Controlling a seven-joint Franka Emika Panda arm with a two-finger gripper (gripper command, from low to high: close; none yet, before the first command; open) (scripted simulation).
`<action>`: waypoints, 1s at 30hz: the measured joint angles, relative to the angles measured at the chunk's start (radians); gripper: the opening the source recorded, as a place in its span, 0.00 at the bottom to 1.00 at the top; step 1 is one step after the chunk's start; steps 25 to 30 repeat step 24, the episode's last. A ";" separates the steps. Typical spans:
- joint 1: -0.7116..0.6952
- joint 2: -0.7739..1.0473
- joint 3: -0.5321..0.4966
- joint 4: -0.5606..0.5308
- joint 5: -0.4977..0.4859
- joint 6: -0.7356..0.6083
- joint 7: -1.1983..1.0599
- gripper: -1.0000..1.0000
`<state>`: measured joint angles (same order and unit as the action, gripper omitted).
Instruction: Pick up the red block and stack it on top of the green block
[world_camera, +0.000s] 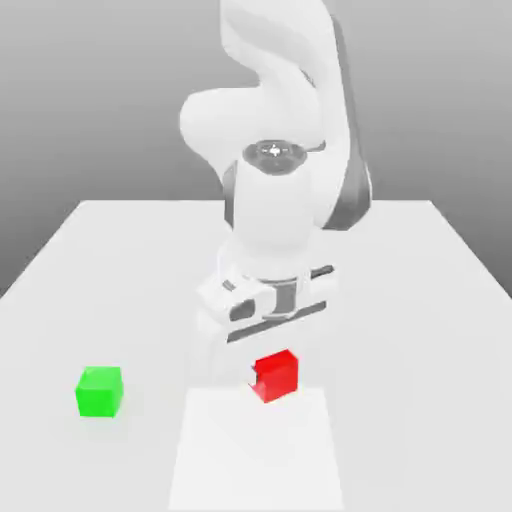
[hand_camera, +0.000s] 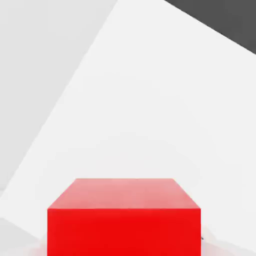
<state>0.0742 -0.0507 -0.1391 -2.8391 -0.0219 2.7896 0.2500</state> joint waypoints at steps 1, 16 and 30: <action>-0.033 -0.008 -0.021 0.006 -0.005 -0.014 -0.034 0.00; -0.271 0.055 -0.260 0.088 0.062 -0.037 -0.481 0.00; -0.300 0.183 -0.205 0.091 0.198 0.078 -0.579 1.00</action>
